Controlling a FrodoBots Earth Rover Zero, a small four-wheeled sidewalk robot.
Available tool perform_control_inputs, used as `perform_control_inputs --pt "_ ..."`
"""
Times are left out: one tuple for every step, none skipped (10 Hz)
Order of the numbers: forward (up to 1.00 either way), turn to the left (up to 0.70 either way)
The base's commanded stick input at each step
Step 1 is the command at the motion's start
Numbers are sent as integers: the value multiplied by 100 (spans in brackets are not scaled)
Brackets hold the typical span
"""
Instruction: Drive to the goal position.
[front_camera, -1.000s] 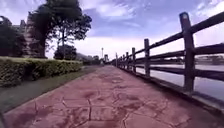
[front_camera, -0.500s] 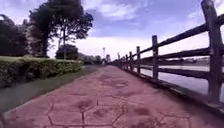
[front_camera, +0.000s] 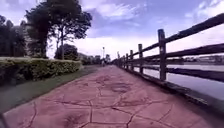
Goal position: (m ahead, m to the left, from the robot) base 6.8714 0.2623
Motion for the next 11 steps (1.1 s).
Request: perform_control_inputs --pt "100 26" --pt "100 6" --pt "100 1" --pt "100 0" --pt "100 0" --pt "100 0" --pt "100 0" --pt "100 0" --pt "100 0" --pt "100 0" --pt "100 0"
